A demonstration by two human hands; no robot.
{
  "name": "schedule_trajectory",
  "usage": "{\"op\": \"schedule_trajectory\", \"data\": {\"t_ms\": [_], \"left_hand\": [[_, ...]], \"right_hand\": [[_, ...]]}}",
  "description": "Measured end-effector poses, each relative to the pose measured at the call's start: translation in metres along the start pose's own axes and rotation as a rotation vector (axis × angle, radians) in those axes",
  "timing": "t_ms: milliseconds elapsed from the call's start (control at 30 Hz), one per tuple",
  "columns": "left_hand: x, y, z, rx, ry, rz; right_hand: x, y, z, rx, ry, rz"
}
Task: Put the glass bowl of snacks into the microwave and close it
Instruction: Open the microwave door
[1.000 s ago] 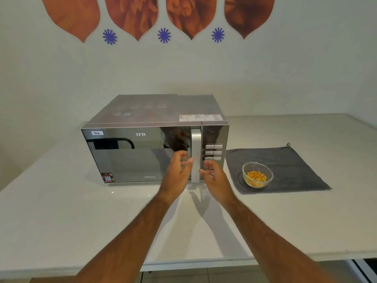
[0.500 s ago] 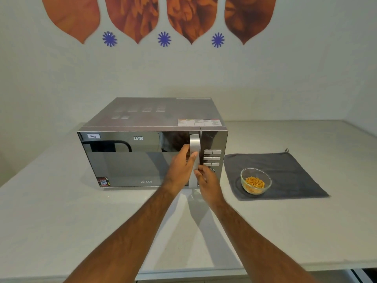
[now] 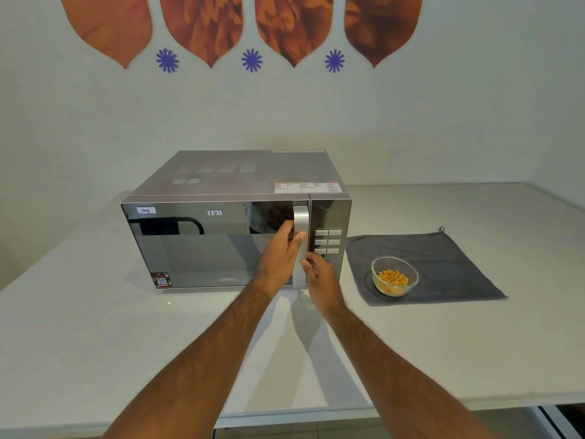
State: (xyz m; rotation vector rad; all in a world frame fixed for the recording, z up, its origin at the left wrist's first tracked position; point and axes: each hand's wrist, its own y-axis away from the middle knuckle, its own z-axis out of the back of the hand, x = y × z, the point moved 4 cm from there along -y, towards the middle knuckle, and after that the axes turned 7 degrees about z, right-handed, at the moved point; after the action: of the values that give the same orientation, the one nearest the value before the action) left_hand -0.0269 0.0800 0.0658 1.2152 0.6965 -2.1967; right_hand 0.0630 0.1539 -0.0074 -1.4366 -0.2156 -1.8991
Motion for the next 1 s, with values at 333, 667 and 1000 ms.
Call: {"op": "schedule_trajectory", "data": {"t_ms": [333,667,1000], "left_hand": [[0.013,0.02,0.005,0.01,0.013,-0.01],[0.017,0.042,0.013,-0.046,-0.01,0.018],[0.017,0.072,0.021,-0.016,0.037,0.035]], "right_hand": [[-0.008,0.024,-0.001,-0.006,-0.048,0.034],[0.001,0.044,0.001,0.029,-0.06,0.072],[-0.004,0.076,0.014,0.073,-0.104,0.11]]}}
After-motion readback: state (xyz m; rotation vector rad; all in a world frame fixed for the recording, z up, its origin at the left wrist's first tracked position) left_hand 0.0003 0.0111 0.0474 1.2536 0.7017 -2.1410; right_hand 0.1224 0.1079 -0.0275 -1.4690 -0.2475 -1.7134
